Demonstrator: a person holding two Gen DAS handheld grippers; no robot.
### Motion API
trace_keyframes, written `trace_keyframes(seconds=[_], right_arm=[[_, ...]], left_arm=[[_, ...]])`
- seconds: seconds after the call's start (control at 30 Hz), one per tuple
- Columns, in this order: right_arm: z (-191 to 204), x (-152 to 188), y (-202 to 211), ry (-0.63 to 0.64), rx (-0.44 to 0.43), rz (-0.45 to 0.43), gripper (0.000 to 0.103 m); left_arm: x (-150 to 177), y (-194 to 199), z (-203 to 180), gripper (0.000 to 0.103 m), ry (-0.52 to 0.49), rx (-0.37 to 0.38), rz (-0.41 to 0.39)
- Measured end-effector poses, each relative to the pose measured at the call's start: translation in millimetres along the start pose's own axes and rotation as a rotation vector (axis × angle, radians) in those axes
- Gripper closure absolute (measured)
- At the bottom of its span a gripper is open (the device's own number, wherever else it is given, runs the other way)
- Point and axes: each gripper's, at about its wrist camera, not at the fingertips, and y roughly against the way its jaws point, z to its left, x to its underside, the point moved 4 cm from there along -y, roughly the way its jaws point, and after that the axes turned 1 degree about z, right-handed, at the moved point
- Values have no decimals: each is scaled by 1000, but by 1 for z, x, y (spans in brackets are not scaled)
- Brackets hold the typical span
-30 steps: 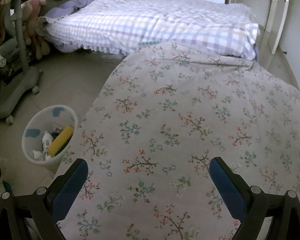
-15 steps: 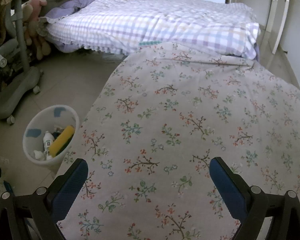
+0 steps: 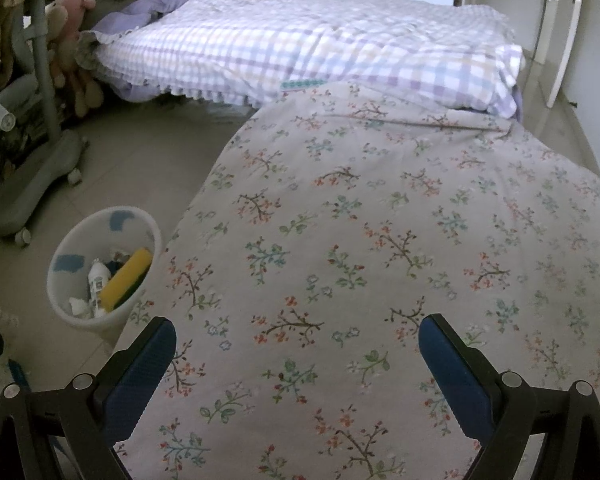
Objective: Collect trash
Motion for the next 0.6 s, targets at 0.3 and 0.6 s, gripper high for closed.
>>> trace_keyframes(seconds=[0.3, 0.6], right_arm=[[1, 0, 0, -1, -1, 2, 3], [1, 1, -1, 2, -1, 5, 3]], left_arm=[[0, 0, 1, 0, -2, 1, 0], [2, -1, 2, 0, -6, 7, 8]])
